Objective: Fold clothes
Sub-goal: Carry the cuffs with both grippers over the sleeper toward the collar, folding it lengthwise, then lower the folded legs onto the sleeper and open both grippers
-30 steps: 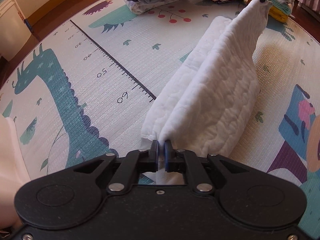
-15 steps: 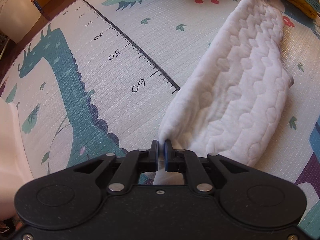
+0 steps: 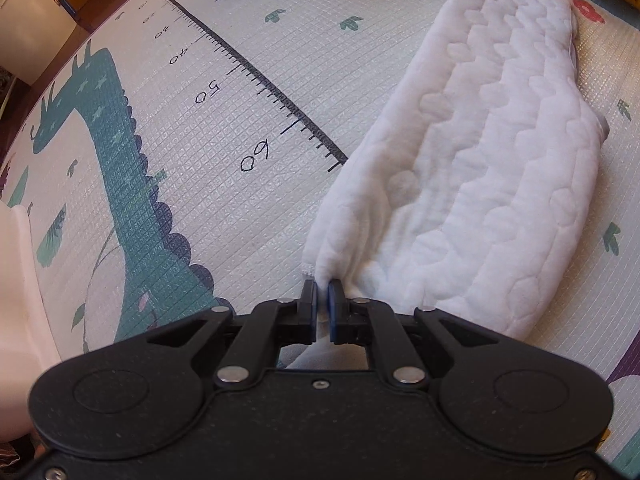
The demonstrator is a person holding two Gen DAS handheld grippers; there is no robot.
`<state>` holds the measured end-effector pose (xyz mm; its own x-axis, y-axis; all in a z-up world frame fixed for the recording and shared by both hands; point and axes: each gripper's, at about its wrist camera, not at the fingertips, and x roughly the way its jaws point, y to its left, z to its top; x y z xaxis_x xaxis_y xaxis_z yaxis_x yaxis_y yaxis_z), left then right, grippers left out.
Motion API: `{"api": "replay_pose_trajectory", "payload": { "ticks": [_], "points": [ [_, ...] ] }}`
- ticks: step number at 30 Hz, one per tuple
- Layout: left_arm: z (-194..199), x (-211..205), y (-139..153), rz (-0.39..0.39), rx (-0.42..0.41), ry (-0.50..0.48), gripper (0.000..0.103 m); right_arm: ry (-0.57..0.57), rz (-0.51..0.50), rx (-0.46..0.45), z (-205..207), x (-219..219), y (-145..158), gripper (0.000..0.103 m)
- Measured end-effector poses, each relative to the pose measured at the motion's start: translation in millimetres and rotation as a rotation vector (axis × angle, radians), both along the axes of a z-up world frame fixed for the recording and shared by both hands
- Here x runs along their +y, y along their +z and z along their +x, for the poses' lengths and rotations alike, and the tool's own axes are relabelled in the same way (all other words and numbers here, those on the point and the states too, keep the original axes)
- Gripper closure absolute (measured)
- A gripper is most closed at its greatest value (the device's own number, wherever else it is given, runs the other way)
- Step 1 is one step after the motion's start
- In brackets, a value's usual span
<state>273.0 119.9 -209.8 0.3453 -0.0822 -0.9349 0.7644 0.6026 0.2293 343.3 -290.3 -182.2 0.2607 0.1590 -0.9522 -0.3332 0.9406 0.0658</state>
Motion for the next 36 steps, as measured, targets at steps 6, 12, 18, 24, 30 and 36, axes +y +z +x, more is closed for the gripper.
{"api": "replay_pose_trajectory", "payload": {
  "ticks": [6, 12, 18, 24, 30, 36],
  "points": [
    [-0.2, 1.1, -0.3, -0.013, 0.0, 0.02, 0.099, -0.155, 0.138, -0.023, -35.4, -45.3, -2.5, 0.055],
    [-0.9, -0.6, -0.2, -0.009, -0.005, 0.03, 0.099, -0.281, 0.284, 0.041, -59.9, -65.1, -32.4, 0.093],
    [0.3, 6.8, 6.4, -0.041, 0.001, 0.041, 0.099, -0.343, 0.456, 0.054, -71.0, -78.4, 2.2, 0.097],
    [-1.0, -2.4, 0.4, -0.019, -0.013, 0.042, 0.099, -0.355, 0.332, 0.102, -64.9, -78.7, -11.1, 0.096],
    [-8.2, 11.8, 22.1, -0.053, -0.058, 0.062, 0.097, -0.239, 0.15, -0.032, -73.4, -53.7, -9.4, 0.086],
    [-34.1, 20.1, 54.7, -0.211, -0.089, 0.085, 0.097, -0.011, 0.015, -0.262, -89.0, -8.9, 5.6, 0.086]
  ]
}}
